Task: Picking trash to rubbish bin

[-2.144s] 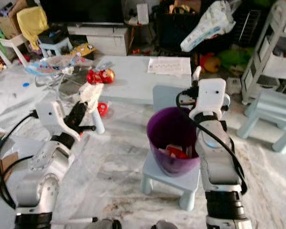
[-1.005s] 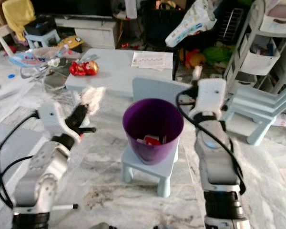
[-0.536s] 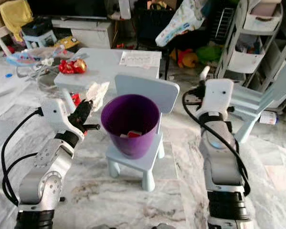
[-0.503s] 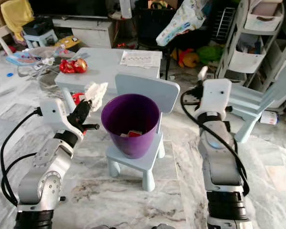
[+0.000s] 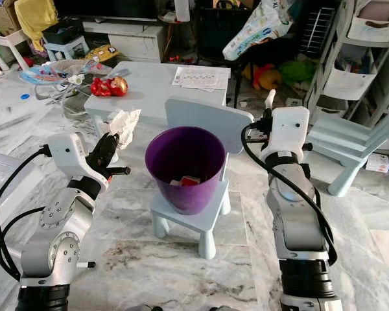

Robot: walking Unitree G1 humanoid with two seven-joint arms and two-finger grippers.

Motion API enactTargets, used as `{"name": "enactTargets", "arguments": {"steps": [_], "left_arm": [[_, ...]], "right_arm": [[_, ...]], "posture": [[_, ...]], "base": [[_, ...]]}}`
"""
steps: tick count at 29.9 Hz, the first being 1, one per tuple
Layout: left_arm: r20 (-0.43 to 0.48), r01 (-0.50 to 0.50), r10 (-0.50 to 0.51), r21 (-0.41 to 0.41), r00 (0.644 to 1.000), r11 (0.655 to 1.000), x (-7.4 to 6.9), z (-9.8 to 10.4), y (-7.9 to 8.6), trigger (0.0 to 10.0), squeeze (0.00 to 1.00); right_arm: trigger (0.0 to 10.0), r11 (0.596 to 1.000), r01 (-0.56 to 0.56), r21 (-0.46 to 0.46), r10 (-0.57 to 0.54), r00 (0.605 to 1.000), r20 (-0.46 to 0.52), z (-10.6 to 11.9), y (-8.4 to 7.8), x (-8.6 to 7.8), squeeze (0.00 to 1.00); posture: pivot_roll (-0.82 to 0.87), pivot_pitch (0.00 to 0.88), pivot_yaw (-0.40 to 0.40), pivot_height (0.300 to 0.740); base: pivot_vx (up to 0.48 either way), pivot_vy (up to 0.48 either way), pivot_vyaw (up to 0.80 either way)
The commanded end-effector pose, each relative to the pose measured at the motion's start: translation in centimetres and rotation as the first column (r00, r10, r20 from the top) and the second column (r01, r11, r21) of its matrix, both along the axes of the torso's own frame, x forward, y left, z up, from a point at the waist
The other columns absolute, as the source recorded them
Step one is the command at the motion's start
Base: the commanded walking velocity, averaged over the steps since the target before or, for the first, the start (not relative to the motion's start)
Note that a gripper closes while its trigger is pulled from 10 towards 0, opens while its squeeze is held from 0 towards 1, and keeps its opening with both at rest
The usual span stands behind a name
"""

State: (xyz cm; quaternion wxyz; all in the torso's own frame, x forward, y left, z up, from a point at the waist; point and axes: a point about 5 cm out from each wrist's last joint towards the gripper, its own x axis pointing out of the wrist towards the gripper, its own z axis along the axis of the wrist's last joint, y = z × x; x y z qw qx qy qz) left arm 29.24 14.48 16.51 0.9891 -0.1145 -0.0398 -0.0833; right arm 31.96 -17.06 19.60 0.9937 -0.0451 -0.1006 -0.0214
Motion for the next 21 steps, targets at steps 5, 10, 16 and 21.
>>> {"name": "enactTargets", "arguments": {"steps": [5, 10, 16, 21], "left_arm": [[0.002, -0.002, 0.002, 0.016, 1.0, 1.0, -0.05, -0.06, 0.13, 10.0, 0.0], [0.001, -0.006, 0.006, 0.017, 1.0, 1.0, -0.02, -0.09, 0.15, 10.0, 0.0], [-0.008, -0.013, 0.013, 0.027, 1.0, 1.0, -0.03, -0.29, 0.18, 10.0, 0.0], [-0.008, -0.009, 0.009, 0.028, 1.0, 1.0, -0.04, -0.3, 0.15, 10.0, 0.0]], "right_arm": [[10.0, 1.0, -0.002, -0.001, 0.002, 1.0, 0.008, 0.16, 0.05, -0.15, 0.0], [10.0, 1.0, -0.012, -0.008, 0.012, 1.0, 0.007, 0.13, 0.09, -0.21, 0.0], [10.0, 0.999, -0.037, -0.034, 0.038, 0.999, 0.011, 0.19, 0.48, -0.27, 0.0], [10.0, 0.999, -0.044, -0.025, 0.044, 0.999, 0.011, 0.15, 0.54, -0.31, 0.0]], "posture": [[-0.08, 0.107, 0.035, 0.74], [-0.08, 0.109, 0.036, 0.74], [-0.08, 0.111, 0.035, 0.74], [-0.08, 0.111, 0.037, 0.74]], "base": [[0.422, 0.0, 0.0], [0.432, 0.0, 0.0], [0.357, 0.0, 0.51], [0.314, 0.0, 0.8]]}}
